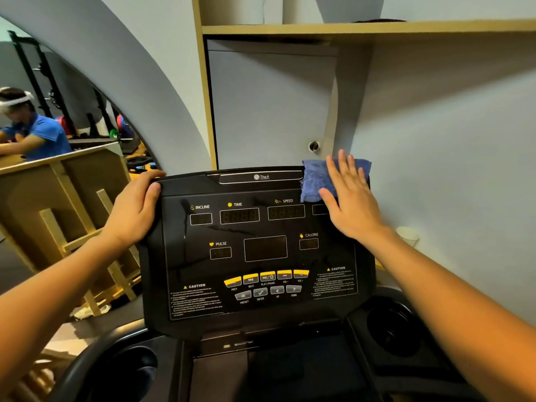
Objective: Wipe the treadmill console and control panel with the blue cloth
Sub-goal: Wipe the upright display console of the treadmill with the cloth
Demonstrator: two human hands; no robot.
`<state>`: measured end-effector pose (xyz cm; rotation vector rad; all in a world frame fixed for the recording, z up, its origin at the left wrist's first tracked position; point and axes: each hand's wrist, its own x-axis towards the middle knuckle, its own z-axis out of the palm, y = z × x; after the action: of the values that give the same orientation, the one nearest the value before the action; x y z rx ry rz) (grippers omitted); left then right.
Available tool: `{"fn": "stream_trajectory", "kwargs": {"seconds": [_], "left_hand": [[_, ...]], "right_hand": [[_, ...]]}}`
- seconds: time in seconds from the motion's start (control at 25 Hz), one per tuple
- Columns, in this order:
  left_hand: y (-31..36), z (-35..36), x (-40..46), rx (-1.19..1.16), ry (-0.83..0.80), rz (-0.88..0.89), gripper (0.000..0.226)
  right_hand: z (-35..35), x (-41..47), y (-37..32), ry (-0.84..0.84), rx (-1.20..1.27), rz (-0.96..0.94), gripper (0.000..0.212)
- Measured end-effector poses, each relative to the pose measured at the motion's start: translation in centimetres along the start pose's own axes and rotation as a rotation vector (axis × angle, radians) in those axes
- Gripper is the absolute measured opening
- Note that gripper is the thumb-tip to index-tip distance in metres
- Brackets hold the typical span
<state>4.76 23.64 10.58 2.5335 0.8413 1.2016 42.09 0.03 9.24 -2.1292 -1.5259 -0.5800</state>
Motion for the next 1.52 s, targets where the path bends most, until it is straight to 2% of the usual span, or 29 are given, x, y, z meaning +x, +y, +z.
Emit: {"fn": "stream_trajectory", "kwargs": {"seconds": [0.16,0.28,0.4,0.8,0.96,1.08,1.12,1.2,1.36,1.52], "left_hand": [[0.2,0.5,-0.3,-0.034,0.042,-0.018,0.021],[0.0,0.6,-0.4,-0.029,0.044,-0.040,0.031],[0.1,0.5,-0.6,-0.049,0.028,-0.025,0.021],[0.4,0.2,-0.8,-0.091,0.007,-0.072,0.021],[0.4,0.1,-0.8,-0.087,0.011,-0.102,0.020],[0.3,0.2,-0.6,-0.088,0.004,-0.120,0.030],[0.4,0.2,-0.7,-0.093,0.006,-0.114,0.026],[0.7,0.1,-0.9,-0.112,0.001,-0.092,0.018],[1.0,-0.1,-0.8,-0.127,-0.006,-0.108,0.024],[1.7,-0.5,-0.9,-0.147,-0.007,-0.117,0.020]], "right_hand": [[1.4,-0.9,-0.1,0.026,-0.089,0.020,0.060],[2.2,-3.3,0.1,0.023,-0.064,0.033,0.060],[3.8,-7.4,0.0,0.014,-0.054,0.038,0.060],[8.9,-19.7,0.4,-0.058,-0.107,0.019,0.065],[9.3,-22.5,0.3,-0.142,-0.103,0.026,0.071],[9.0,-23.5,-0.1,-0.231,0.016,0.099,0.063],[9.0,-23.6,-0.3,-0.249,0.043,0.115,0.059],[9.3,-23.6,-0.8,-0.222,0.005,0.117,0.056],[9.7,-23.2,-2.1,-0.194,-0.076,0.143,0.059],[9.8,-22.9,-3.7,-0.164,-0.121,0.129,0.057]]}}
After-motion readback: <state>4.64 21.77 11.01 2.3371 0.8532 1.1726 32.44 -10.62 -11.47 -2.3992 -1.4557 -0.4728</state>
